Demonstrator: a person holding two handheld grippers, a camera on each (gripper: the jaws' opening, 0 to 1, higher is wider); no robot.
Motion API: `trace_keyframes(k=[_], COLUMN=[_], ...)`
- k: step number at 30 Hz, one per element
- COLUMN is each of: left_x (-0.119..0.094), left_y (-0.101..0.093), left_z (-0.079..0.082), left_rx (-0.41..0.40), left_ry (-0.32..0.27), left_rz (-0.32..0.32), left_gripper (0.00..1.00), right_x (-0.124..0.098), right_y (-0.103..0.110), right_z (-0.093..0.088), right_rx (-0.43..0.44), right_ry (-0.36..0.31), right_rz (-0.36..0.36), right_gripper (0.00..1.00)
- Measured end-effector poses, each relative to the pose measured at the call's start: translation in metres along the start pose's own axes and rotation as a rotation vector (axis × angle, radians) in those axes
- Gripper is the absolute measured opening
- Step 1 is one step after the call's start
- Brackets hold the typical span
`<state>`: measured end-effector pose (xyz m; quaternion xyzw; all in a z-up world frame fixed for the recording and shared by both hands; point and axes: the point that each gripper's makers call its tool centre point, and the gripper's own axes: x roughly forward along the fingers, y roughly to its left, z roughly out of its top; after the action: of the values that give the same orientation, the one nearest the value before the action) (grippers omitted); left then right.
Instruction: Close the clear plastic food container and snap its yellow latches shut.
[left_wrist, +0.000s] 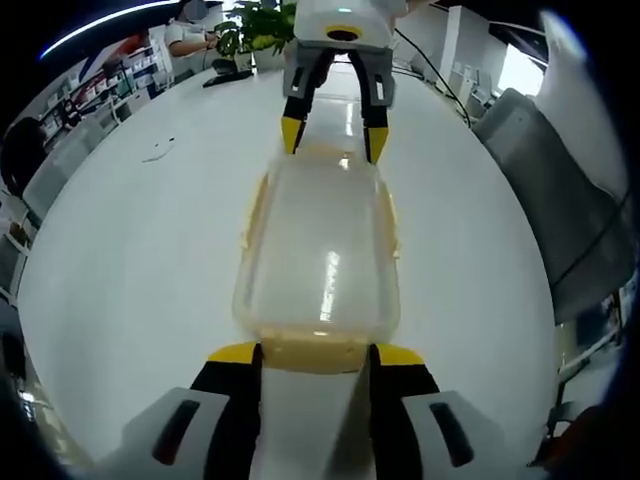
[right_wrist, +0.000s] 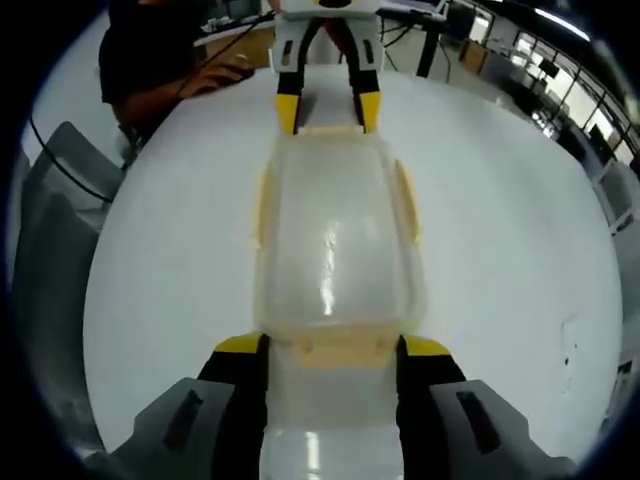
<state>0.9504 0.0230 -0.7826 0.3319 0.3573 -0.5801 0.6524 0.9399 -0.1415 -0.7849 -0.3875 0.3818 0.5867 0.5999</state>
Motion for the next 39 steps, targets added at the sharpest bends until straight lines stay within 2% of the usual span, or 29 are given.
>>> trace_keyframes(k=[22,25,39], left_x=[-0.0011,-0.0013,-0.0020], left_y=[-0.0028,-0.0033,-0.0084], left_z=[0.0032,0.0038,0.0097], left_rx=[0.030,0.036,0.039], left_ry=[0.028,0.032,0.060], left_rz=[-0.015,-0.017,-0.019], left_gripper=[0.34,0.34,0.32], right_x=[-0.0003,-0.0009,-0.0022], right_y=[0.0076,0.0069,0.0064], right_z=[0.0012,0.0009,0.0009], right_rx=[-0.013,-0.014,-0.013], right_ry=[0.095,0.109,0.133], right_rz=[0.015,0.014,0.017], right_gripper=[0.42,0.38,0.37])
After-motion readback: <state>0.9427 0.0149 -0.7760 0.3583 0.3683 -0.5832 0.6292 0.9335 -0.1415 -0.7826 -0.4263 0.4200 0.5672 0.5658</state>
